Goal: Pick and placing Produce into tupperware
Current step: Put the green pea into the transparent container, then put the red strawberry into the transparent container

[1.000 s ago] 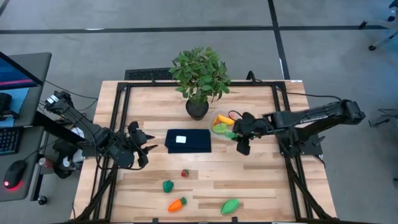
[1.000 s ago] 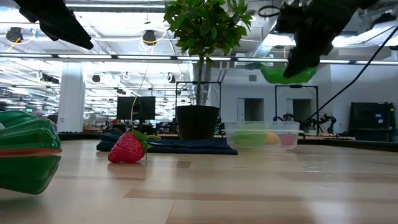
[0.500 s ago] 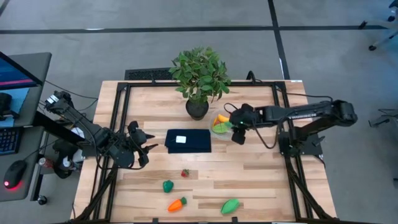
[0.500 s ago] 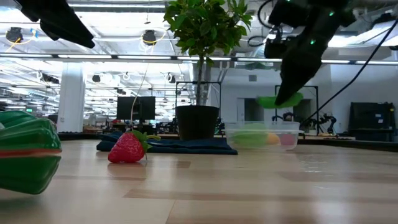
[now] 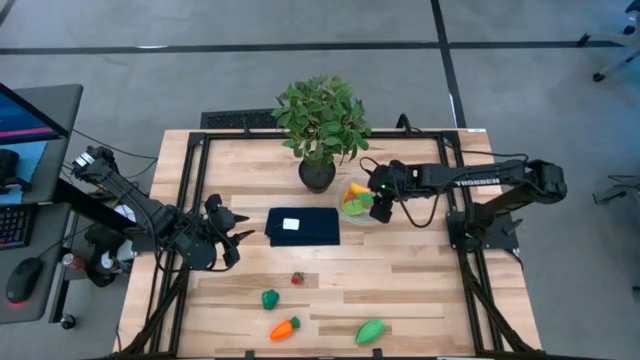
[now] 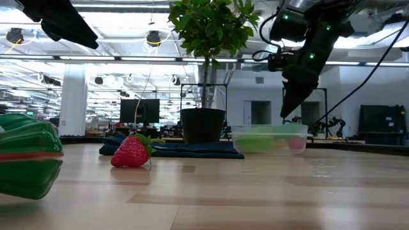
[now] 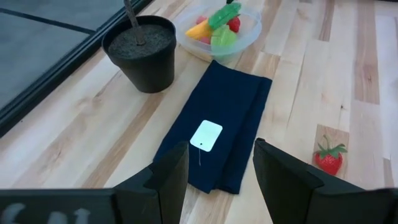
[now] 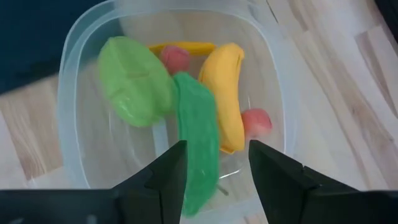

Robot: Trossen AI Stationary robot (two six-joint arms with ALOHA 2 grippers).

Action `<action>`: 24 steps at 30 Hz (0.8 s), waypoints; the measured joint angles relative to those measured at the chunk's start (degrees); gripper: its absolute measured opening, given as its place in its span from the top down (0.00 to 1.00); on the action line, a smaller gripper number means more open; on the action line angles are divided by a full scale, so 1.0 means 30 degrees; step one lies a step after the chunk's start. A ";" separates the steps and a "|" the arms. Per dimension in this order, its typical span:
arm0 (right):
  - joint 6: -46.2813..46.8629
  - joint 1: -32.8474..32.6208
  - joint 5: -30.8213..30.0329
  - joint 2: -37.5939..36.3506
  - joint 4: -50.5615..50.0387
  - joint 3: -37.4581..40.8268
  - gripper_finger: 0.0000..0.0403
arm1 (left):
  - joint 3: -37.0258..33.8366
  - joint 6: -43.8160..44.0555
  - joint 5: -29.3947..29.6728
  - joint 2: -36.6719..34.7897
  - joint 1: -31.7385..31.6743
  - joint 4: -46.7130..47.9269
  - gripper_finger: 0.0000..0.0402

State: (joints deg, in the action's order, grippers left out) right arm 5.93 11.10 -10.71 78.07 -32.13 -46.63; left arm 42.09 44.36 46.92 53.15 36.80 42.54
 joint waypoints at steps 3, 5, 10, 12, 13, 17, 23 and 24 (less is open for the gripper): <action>0.0007 0.0101 0.0039 -0.0017 -0.0004 0.0000 0.59 | 0.0000 -0.0007 0.0021 0.0000 -0.0004 0.0000 0.57; 0.0007 0.0092 0.0039 -0.0017 -0.0005 0.0000 0.59 | 0.0000 -0.0007 0.0022 0.0000 0.0000 0.0000 0.57; 0.0364 -0.0193 0.0342 -0.0044 -0.0123 0.0000 0.59 | 0.0000 -0.0015 0.0022 0.0000 -0.0007 0.0003 0.57; 0.0546 -0.0417 0.0603 -0.0231 -0.0285 0.0000 0.59 | 0.0000 -0.0015 0.0033 0.0000 0.0000 0.0006 0.57; 0.0704 -0.0605 0.0616 -0.0341 -0.0280 0.0000 0.59 | 0.0000 -0.0020 0.0097 0.0000 -0.0004 0.0007 0.57; 0.1446 -0.1420 0.0636 -0.1294 -0.0777 0.0000 0.59 | 0.0000 -0.0148 0.0483 0.0000 -0.0001 0.0017 0.57; 0.3568 -0.3222 0.0629 -0.3672 -0.2234 0.0000 0.60 | 0.0000 -0.0175 0.1164 0.0000 -0.0007 0.0022 0.57; 0.3983 -0.3630 0.0635 -0.4095 -0.2586 0.0000 0.60 | 0.0000 -0.0175 0.1174 0.0000 -0.0007 0.0022 0.57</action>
State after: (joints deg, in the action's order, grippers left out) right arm 17.88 0.21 -8.80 65.78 -39.88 -46.63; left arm 42.09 43.83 50.44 53.15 36.77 42.61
